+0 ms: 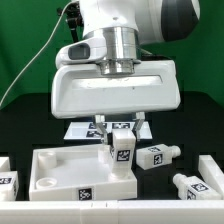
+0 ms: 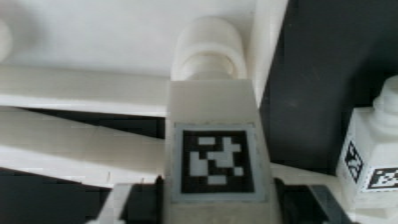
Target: Assemble one leg
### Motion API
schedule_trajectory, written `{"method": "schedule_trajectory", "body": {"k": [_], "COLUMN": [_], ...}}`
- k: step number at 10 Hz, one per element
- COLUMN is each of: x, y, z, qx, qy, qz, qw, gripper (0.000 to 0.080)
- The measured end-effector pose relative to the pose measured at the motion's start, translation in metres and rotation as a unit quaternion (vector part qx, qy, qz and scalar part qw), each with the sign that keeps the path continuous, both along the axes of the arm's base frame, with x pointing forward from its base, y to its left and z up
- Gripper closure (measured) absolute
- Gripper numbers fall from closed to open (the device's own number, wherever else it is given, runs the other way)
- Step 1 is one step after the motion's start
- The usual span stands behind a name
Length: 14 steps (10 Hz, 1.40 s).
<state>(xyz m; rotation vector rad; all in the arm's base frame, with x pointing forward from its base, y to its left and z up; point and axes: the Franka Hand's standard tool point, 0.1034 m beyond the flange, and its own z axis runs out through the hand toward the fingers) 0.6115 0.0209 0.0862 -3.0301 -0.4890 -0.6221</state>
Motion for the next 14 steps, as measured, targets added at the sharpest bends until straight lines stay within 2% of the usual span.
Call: {"method": "schedule_trajectory", "body": {"k": [3, 5, 6, 7, 9, 11, 13, 14], "x": [0.005, 0.005, 0.005, 0.005, 0.007, 0.01, 0.005, 0.005], "y": [-0.012, -0.012, -0.012, -0.012, -0.012, -0.01, 0.007, 0.01], "z": [-0.002, -0.002, -0.002, -0.002, 0.005, 0.023, 0.023, 0.023], "qx": [-0.013, -0.012, -0.012, -0.012, -0.007, 0.004, 0.032, 0.034], "qy": [-0.032, -0.032, -0.032, -0.032, -0.027, -0.019, 0.042, 0.066], "qz": [-0.012, -0.013, -0.014, -0.014, -0.017, -0.018, -0.026, -0.027], "qw": [0.999, 0.999, 0.999, 0.999, 0.999, 1.0, 0.998, 0.997], "gripper": [0.0517, 0.0516, 0.0324, 0.0191, 0.0162, 0.0152, 0.0151, 0.0151]}}
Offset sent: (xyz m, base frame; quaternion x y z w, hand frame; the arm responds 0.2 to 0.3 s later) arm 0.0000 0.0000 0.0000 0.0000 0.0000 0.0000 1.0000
